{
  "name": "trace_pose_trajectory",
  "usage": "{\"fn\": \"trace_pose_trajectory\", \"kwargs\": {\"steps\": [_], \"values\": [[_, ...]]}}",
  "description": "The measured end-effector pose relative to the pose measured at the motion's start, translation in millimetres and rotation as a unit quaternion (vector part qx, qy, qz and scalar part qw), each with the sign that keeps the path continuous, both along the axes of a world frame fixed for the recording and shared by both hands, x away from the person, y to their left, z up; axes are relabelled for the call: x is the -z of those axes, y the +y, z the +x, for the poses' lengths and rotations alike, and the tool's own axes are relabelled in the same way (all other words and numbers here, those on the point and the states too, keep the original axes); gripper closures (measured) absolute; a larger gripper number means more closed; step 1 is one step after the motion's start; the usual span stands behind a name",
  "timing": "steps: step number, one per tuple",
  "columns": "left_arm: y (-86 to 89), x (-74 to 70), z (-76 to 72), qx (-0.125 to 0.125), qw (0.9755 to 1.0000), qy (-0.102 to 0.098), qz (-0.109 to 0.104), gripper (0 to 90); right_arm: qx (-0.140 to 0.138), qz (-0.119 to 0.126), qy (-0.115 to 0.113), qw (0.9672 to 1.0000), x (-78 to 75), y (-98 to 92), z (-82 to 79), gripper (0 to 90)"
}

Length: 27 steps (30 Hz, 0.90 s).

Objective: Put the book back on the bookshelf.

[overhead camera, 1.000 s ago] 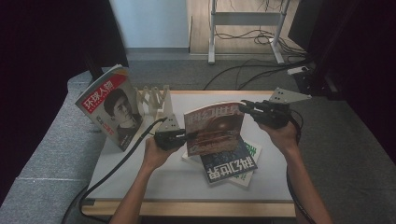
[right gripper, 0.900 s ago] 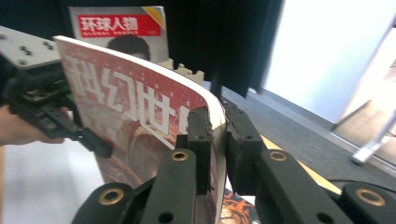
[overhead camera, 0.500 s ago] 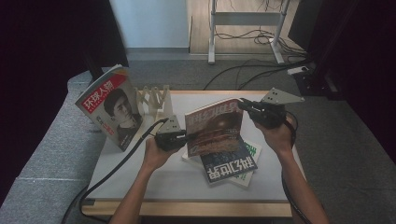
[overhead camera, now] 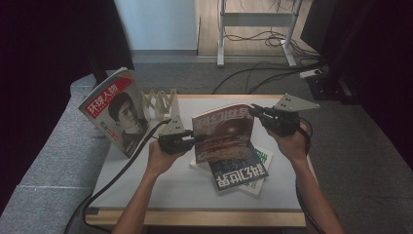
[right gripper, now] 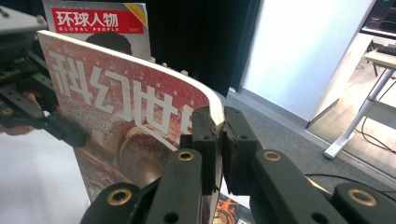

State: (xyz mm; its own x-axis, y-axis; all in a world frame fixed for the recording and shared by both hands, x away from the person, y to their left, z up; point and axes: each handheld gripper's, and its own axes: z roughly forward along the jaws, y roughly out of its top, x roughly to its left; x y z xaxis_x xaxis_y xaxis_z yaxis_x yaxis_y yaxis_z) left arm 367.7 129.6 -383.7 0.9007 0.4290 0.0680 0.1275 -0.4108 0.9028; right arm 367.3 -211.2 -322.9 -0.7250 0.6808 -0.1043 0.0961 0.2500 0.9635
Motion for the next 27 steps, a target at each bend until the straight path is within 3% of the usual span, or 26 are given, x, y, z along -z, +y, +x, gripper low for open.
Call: {"fn": "trace_pose_trajectory", "kwargs": {"steps": [5,16,21,27], "values": [[-5.9,-16.6,-1.6,0.002,1.0000,-0.006,0.004,72.5,-0.001,0.000,0.000,1.0000,0.0,-0.1,0.6,83.9],[-15.7,-53.5,3.4,-0.004,0.9999,-0.010,-0.009,73.7,-0.005,0.001,0.004,1.0000,-1.1,-0.2,1.0,83.8],[-20.3,-57.8,3.3,-0.009,0.9999,-0.013,-0.005,82.4,-0.003,0.001,0.009,1.0000,-1.3,-1.4,2.0,83.5],[-20.8,-57.7,-0.4,-0.004,0.9998,-0.017,-0.001,83.7,0.004,0.000,0.015,0.9999,-2.2,-1.2,3.1,82.8]]}}
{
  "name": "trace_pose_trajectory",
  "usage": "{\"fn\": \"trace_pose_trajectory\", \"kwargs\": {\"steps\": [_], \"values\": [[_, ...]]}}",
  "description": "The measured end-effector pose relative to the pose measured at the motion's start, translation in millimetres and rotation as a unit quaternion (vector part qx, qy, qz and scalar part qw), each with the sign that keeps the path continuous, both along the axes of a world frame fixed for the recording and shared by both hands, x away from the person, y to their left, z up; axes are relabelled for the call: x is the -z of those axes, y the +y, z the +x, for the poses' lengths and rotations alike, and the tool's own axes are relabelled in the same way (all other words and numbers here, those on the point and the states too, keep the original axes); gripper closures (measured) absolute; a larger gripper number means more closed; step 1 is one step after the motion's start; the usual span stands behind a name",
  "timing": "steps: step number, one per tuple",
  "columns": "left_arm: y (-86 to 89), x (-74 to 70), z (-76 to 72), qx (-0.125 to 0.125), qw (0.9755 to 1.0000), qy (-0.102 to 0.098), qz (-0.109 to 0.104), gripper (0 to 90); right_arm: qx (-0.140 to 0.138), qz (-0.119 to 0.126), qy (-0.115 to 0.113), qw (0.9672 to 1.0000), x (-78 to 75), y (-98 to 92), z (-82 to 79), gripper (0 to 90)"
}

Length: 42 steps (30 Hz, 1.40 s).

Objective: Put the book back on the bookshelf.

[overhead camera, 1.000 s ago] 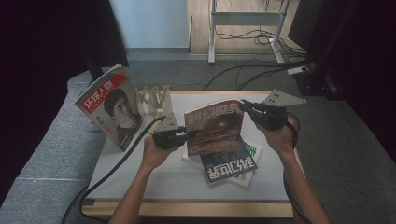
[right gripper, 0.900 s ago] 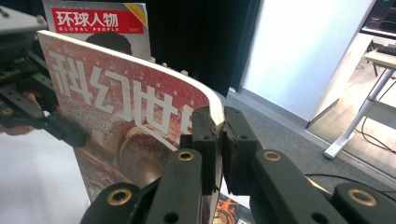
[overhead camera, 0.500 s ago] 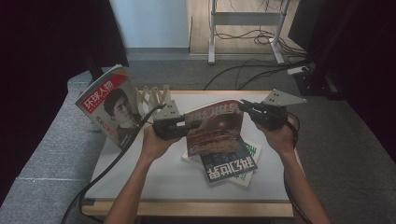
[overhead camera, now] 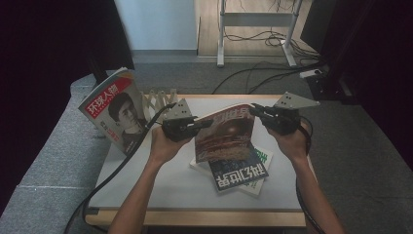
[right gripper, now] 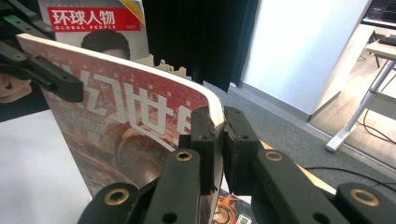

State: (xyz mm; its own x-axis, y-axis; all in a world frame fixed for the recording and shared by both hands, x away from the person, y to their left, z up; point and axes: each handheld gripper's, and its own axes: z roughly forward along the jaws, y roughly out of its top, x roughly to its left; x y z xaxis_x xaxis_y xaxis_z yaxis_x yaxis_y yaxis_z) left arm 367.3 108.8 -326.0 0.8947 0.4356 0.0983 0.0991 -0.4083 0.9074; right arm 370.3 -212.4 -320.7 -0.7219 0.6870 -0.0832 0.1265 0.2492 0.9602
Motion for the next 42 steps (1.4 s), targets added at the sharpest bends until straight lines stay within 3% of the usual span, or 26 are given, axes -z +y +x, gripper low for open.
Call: {"fn": "trace_pose_trajectory", "kwargs": {"steps": [13,21,26,34,42], "values": [[-2.3,0.0,-7.0,0.000,0.9998,-0.014,0.014,84.3,0.031,0.000,0.005,0.9995,-1.7,9.1,3.6,83.4],[-2.4,-2.6,-5.0,-0.011,0.9995,-0.013,0.026,84.0,0.017,0.000,0.013,0.9998,-3.5,6.6,5.5,81.8],[-2.8,-3.5,-3.5,-0.014,0.9996,-0.007,0.024,83.9,0.013,-0.001,0.003,0.9999,-1.0,1.1,3.6,73.1],[-1.6,-5.3,-0.9,-0.009,0.9996,0.002,0.028,83.7,0.019,-0.030,-0.006,0.9993,2.7,-4.8,-1.2,59.1],[0.0,-8.3,0.4,-0.002,0.9992,0.016,0.037,83.4,0.022,-0.046,0.012,0.9986,15.3,-8.7,-2.8,48.5]]}}
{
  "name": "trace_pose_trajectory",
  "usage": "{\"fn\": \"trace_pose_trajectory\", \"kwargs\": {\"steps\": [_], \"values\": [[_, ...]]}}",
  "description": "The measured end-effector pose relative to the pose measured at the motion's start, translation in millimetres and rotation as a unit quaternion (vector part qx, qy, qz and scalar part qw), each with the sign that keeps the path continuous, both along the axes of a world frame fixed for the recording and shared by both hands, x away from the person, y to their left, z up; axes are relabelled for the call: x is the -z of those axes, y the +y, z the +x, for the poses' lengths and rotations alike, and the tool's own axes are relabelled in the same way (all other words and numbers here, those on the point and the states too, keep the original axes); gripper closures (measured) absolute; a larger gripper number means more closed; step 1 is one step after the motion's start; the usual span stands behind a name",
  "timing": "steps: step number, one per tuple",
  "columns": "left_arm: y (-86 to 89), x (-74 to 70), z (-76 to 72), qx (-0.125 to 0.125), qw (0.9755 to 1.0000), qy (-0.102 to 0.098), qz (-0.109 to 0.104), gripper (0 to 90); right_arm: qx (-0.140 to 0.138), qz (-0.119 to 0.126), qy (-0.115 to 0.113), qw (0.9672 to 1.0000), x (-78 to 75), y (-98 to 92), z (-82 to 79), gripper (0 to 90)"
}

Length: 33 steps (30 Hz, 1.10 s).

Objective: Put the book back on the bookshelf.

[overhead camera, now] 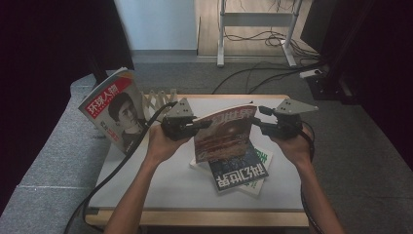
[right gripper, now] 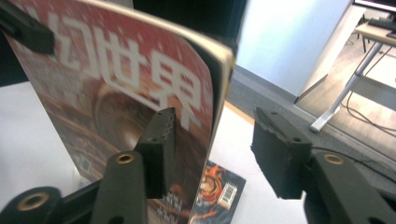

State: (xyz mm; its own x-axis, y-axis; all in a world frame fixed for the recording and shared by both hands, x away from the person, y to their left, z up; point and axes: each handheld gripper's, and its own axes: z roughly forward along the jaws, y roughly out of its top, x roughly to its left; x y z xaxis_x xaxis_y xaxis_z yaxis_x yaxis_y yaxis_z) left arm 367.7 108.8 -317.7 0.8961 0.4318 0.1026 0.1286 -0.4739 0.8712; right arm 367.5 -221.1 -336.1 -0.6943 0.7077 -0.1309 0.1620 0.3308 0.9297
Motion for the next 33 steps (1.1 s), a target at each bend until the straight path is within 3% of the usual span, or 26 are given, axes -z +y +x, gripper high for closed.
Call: {"fn": "trace_pose_trajectory", "kwargs": {"steps": [12,18,26,33], "values": [[-4.1,-6.9,1.4,-0.004,0.9993,0.005,0.036,83.1,0.027,-0.004,0.046,0.9986,37.5,-18.3,-1.3,31.7],[-3.5,-8.6,4.3,0.000,0.9991,0.016,0.039,83.3,0.051,-0.006,0.072,0.9961,62.8,-33.5,-3.0,23.7],[-2.0,-9.1,7.5,-0.001,0.9990,0.025,0.037,83.4,0.091,-0.028,0.100,0.9904,94.0,-48.0,-8.1,13.3],[-2.3,-9.1,7.4,-0.003,0.9990,0.024,0.037,83.5,0.136,-0.042,0.122,0.9822,120.1,-60.5,-12.7,0.5]]}}
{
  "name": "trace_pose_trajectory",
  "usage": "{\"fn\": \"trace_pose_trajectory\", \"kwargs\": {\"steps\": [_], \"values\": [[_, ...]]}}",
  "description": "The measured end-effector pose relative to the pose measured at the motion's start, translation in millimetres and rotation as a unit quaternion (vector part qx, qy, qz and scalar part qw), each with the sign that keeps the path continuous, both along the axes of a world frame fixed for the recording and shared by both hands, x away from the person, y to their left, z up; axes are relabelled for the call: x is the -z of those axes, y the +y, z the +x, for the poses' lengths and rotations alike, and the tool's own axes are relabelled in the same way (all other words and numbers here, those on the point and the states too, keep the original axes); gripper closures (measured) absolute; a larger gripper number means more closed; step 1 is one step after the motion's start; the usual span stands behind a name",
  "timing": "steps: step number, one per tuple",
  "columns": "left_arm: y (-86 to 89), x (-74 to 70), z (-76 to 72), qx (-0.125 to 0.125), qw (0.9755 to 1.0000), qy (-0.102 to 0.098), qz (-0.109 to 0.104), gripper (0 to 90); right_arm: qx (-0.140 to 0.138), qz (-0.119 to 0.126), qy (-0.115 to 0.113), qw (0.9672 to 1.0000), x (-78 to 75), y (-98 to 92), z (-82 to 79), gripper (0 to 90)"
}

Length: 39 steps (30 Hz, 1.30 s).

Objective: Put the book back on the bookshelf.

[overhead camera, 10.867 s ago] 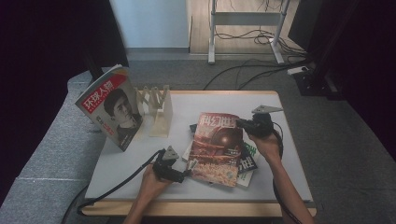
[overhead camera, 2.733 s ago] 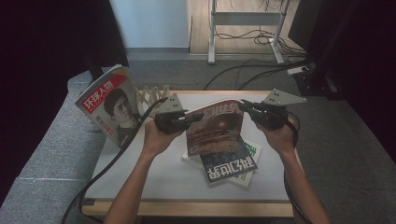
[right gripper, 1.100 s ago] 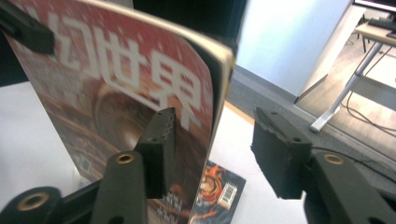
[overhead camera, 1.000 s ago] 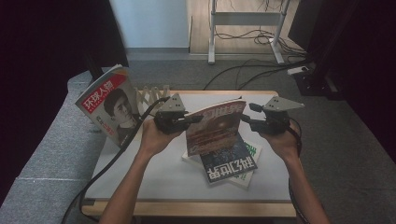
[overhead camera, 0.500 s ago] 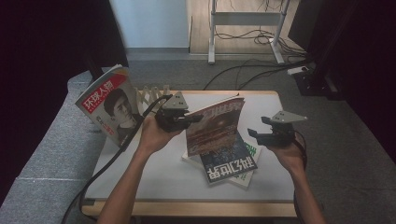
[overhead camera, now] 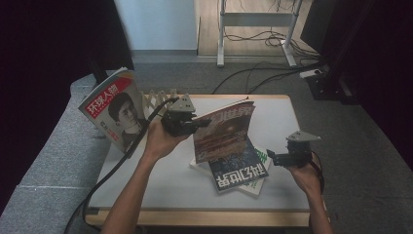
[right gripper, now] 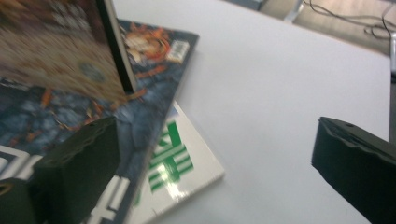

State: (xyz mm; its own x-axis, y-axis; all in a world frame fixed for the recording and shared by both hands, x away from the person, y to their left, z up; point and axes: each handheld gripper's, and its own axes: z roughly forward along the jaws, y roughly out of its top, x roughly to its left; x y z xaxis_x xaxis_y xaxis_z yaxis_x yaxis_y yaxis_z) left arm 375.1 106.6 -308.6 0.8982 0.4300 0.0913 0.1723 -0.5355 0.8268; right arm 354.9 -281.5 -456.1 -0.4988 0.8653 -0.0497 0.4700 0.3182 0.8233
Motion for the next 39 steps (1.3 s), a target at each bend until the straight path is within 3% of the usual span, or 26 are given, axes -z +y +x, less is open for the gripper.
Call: {"fn": "trace_pose_trajectory", "kwargs": {"steps": [8,23,39], "values": [[-0.5,0.5,0.4,-0.003,1.0000,0.002,-0.007,83.9,0.037,-0.005,0.030,0.9989,31.2,-13.3,-5.5,0.0],[1.4,-2.2,2.3,-0.018,0.9994,0.004,-0.029,84.2,0.073,-0.011,0.082,0.9938,79.2,-24.7,-11.6,0.0],[23.7,-19.1,-5.6,-0.055,0.9979,-0.004,-0.035,84.3,0.077,-0.011,0.084,0.9934,81.4,-25.2,-12.1,0.0]]}}
